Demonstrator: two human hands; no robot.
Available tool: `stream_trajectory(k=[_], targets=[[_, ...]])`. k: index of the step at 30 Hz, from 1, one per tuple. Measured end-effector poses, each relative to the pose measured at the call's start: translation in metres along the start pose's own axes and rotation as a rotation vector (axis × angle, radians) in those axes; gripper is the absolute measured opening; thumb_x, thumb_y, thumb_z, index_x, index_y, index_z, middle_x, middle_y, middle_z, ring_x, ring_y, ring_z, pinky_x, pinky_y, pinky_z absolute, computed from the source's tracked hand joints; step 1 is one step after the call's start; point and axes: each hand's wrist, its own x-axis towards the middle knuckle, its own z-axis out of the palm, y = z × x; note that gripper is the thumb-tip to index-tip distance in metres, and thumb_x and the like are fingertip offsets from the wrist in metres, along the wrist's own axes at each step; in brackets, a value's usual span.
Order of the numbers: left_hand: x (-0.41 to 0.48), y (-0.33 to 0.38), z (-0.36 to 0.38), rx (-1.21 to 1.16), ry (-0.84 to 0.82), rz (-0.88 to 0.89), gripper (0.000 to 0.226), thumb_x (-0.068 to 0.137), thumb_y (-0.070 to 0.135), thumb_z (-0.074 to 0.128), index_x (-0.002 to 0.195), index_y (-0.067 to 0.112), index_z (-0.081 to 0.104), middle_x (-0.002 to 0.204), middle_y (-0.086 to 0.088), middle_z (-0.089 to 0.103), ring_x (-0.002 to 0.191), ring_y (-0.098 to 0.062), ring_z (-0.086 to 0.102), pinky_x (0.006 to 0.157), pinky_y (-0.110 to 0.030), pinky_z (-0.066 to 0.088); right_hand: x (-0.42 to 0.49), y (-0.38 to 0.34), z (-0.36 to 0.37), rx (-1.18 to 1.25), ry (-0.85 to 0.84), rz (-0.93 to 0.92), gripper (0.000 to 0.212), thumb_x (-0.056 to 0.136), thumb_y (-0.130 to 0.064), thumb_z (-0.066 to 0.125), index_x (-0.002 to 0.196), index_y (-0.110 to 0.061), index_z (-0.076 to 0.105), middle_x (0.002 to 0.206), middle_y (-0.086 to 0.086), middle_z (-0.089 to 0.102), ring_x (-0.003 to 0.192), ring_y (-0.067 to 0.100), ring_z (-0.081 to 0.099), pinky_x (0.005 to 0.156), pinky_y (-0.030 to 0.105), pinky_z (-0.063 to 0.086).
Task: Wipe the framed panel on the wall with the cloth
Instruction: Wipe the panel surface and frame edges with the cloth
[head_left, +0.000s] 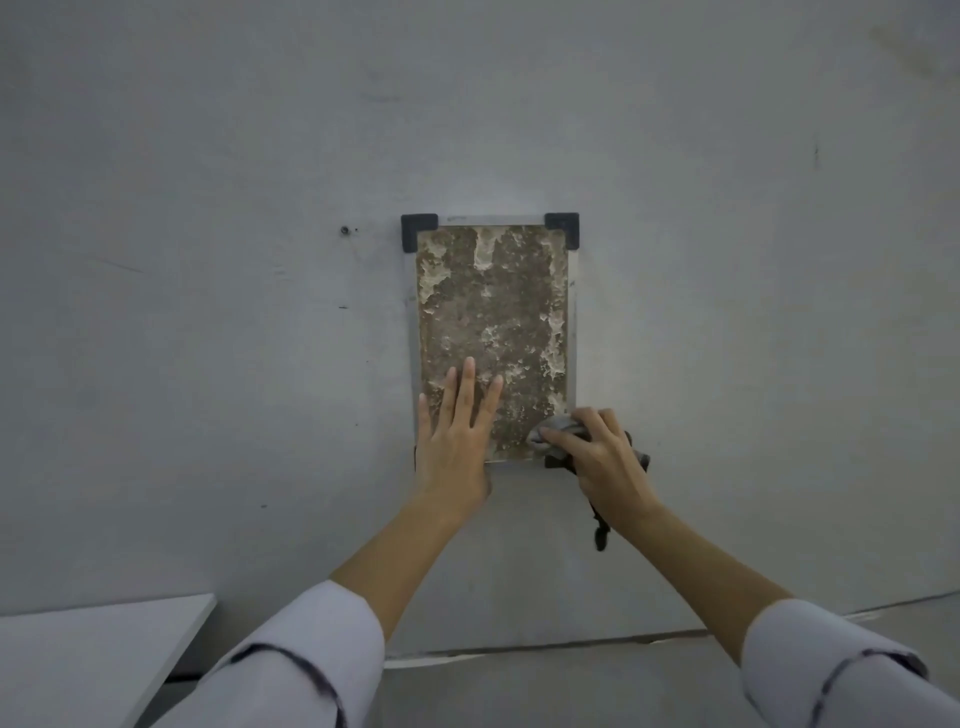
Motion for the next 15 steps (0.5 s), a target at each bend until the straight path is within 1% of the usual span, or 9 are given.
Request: stream_trajectory(k=[2,6,8,9,11,13,15], targets=[[0.003,-0.001,0.007,0.031,0.006,0.005,0.117,0.083,0.022,0.073,0.150,0.025,-0.023,0.154,-0.011,-0.034,0.144,-0.030,-0.026,0.118,-0.049,-0.001,-0.011,0.001,0.008,-0.007,-0.015,-0.012,0.049,0.069,0.016,0.068,0.108,-0.013,0.068,0.102,0.014,0.055,0.083,0.031,0.047,0.062,0.046,0.050],[0.007,-0.007,0.014,0.062,0.043,0.029,0.114,0.084,0.020,0.073,0.151,0.024,-0.019,0.156,-0.013,-0.028,0.145,-0.031,-0.021,0.119,-0.044,0.004,-0.036,0.008,0.013,0.022,-0.097,-0.066,0.048,0.069,0.016,0.067,0.106,-0.014,0.068,0.102,0.013,0.055,0.083,0.030,0.048,0.063,0.047,0.051],[0.006,-0.008,0.016,0.053,0.060,0.040,0.115,0.082,0.018,0.074,0.152,0.023,-0.017,0.157,-0.012,-0.026,0.145,-0.031,-0.019,0.119,-0.044,0.009,-0.031,0.009,0.006,0.049,-0.117,-0.073,0.046,0.072,0.014,0.067,0.107,-0.016,0.067,0.099,0.011,0.055,0.083,0.028,0.048,0.063,0.047,0.050],[0.006,-0.008,0.017,0.046,0.067,0.045,0.116,0.081,0.017,0.075,0.153,0.023,-0.015,0.158,-0.013,-0.024,0.146,-0.032,-0.018,0.119,-0.044,0.011,-0.021,0.011,0.002,0.059,-0.099,-0.049,0.047,0.072,0.013,0.068,0.108,-0.017,0.067,0.098,0.010,0.054,0.083,0.027,0.048,0.063,0.045,0.050],[0.006,-0.007,0.018,0.029,0.106,0.046,0.118,0.075,0.013,0.080,0.155,0.022,-0.006,0.160,-0.014,-0.014,0.147,-0.033,-0.010,0.119,-0.045,0.016,0.004,0.015,-0.007,0.076,-0.016,0.040,0.049,0.071,0.013,0.070,0.110,-0.016,0.068,0.097,0.010,0.052,0.084,0.025,0.046,0.064,0.041,0.050],[0.006,-0.007,0.018,0.003,0.155,0.038,0.118,0.066,0.005,0.083,0.155,0.021,0.008,0.161,-0.015,0.000,0.148,-0.034,0.001,0.116,-0.046,0.022,0.023,0.018,-0.009,0.061,0.049,0.088,0.048,0.070,0.014,0.069,0.109,-0.014,0.069,0.098,0.012,0.053,0.085,0.027,0.047,0.067,0.042,0.050],[0.006,-0.007,0.019,-0.014,0.161,0.045,0.118,0.061,0.002,0.085,0.155,0.019,0.015,0.161,-0.016,0.006,0.147,-0.035,0.007,0.114,-0.048,0.028,0.017,0.017,-0.003,0.041,0.035,0.085,0.049,0.069,0.015,0.068,0.109,-0.013,0.068,0.099,0.011,0.053,0.085,0.027,0.046,0.064,0.043,0.050]])
